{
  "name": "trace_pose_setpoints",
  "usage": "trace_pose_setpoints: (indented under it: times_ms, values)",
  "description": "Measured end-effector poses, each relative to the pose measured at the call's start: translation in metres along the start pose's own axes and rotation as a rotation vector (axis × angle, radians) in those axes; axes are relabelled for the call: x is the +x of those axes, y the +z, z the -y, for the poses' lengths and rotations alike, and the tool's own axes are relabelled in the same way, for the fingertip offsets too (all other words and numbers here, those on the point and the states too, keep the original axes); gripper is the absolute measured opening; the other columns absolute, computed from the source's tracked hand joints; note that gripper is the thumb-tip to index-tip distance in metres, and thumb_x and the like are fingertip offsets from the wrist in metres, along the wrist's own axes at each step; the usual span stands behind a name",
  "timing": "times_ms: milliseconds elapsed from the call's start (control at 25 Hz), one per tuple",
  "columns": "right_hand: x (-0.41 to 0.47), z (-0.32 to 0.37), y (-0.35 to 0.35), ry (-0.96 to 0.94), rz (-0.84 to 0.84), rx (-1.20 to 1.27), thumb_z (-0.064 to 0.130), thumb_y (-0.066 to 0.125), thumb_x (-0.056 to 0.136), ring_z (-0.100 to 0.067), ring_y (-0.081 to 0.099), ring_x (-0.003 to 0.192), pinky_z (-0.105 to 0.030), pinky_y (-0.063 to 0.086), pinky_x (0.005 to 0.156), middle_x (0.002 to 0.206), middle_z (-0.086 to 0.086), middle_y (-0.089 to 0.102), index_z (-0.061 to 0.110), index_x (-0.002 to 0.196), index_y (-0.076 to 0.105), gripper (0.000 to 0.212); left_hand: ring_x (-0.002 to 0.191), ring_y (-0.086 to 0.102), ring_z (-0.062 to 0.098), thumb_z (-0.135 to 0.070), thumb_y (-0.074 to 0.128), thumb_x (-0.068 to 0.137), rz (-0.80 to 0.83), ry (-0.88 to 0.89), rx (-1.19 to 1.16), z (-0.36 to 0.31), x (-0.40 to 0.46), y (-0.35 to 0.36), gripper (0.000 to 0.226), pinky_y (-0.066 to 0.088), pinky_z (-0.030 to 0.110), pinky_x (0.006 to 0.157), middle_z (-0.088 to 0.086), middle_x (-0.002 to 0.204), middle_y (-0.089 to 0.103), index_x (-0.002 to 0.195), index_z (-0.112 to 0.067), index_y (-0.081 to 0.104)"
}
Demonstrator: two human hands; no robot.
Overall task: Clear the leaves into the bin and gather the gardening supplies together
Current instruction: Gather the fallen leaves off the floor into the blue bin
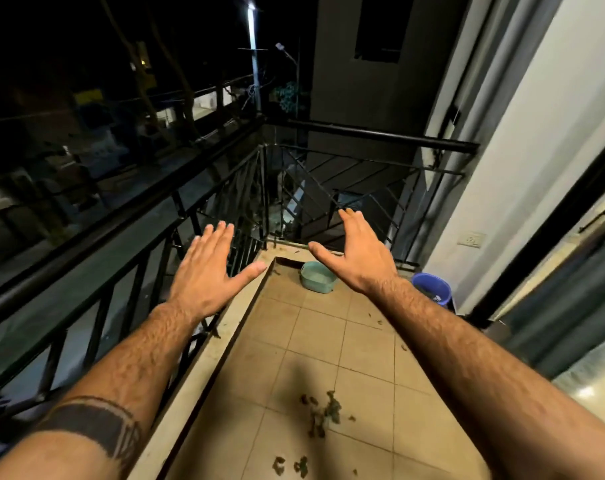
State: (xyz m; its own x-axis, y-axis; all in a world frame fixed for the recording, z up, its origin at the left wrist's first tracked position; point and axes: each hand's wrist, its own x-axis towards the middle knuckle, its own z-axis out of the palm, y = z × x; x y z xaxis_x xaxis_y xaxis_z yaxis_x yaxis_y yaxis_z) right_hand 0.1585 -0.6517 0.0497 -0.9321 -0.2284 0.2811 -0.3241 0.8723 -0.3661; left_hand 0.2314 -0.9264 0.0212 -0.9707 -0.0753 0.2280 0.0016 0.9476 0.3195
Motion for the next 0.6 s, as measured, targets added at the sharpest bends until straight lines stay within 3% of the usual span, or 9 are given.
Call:
trace_pose_setpoints:
  times_ms: [360, 600]
  values:
    - [-0.082, -0.017, -0.028, 0.067, 0.007, 0.004, 0.085, 0.039, 0.082, -0.018, 0.015, 0.155, -0.043, 0.024, 0.12, 0.168, -0.003, 0.022, 0.017, 0.16, 0.023, 0.105, 0.156, 0.0, 0.014, -0.095, 0.019, 0.078, 0.028, 0.034, -0.01, -0.038, -0.059, -0.006, 0.114, 0.001, 0.039, 0.127, 0.001, 0.17, 0.006, 0.162, -0.018, 0.008]
    - [-0.147, -0.019, -0.027, 0.208, 0.028, 0.024, 0.085, 0.043, 0.082, -0.02, 0.021, 0.154, -0.047, 0.03, 0.118, 0.165, -0.004, 0.027, 0.015, 0.159, 0.025, 0.106, 0.156, 0.004, 0.016, -0.095, 0.022, 0.079, 0.077, 0.067, -0.011, -0.045, -0.1, 0.004, 0.114, 0.004, 0.04, 0.126, 0.002, 0.169, 0.01, 0.162, -0.018, 0.011]
